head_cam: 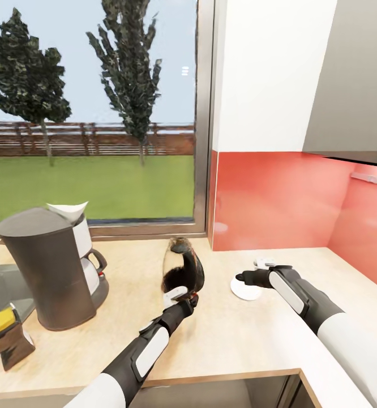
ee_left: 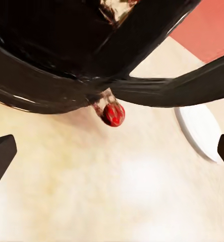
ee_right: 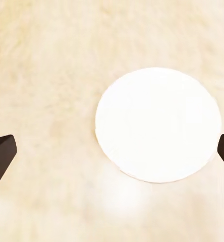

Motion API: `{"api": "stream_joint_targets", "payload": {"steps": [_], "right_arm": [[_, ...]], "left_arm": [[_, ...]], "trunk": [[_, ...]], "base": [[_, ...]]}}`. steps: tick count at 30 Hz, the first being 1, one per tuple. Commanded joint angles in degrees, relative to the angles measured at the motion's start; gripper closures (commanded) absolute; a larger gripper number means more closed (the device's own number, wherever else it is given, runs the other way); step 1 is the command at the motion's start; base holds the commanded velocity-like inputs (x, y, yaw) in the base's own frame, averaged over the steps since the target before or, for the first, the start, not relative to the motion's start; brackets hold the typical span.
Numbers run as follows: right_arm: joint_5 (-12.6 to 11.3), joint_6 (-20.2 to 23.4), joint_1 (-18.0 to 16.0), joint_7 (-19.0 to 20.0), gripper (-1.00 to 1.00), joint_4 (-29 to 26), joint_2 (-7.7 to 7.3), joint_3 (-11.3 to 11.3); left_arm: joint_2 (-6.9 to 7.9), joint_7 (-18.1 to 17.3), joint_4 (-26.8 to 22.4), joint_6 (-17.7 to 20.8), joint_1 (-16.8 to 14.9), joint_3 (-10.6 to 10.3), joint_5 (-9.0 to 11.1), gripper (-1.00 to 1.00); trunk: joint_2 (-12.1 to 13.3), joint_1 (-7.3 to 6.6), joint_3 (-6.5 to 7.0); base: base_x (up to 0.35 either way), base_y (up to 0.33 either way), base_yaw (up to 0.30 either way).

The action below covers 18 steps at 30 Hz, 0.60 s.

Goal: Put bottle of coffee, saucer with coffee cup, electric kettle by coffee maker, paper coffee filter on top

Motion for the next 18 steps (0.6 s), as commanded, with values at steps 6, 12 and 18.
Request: {"api": "stream_joint_targets", "payload": {"steps": [6,12,18], "right_arm": [[-0.61,0.06,-0.04,-0.56,-1.0,-0.07,-0.08,0.28],[-0.58,0.06,-0.04,-0.56,-1.0,-0.07,-0.08,0.29],[-0.59,0.06,-0.04,-0.56,-1.0,-0.07,-0.05,0.29]], "left_arm": [[0.0,0.26,-0.09,0.14,0.32,-0.1,0.39,-1.0],[0.0,0.06,-0.25,0.17,1.04,-0.13,0.41,-1.0],[0.0,-7.49,0.0,0.25,2.64,-0.15,1.21,-1.0]], "trunk": [[-0.05,0.04,-0.03],[-0.05,0.04,-0.03],[-0.05,0.04,-0.03]], "base": [[0.064,0.0,0.0],[0.009,0.0,0.0],[0.001,0.0,0.0]]}}
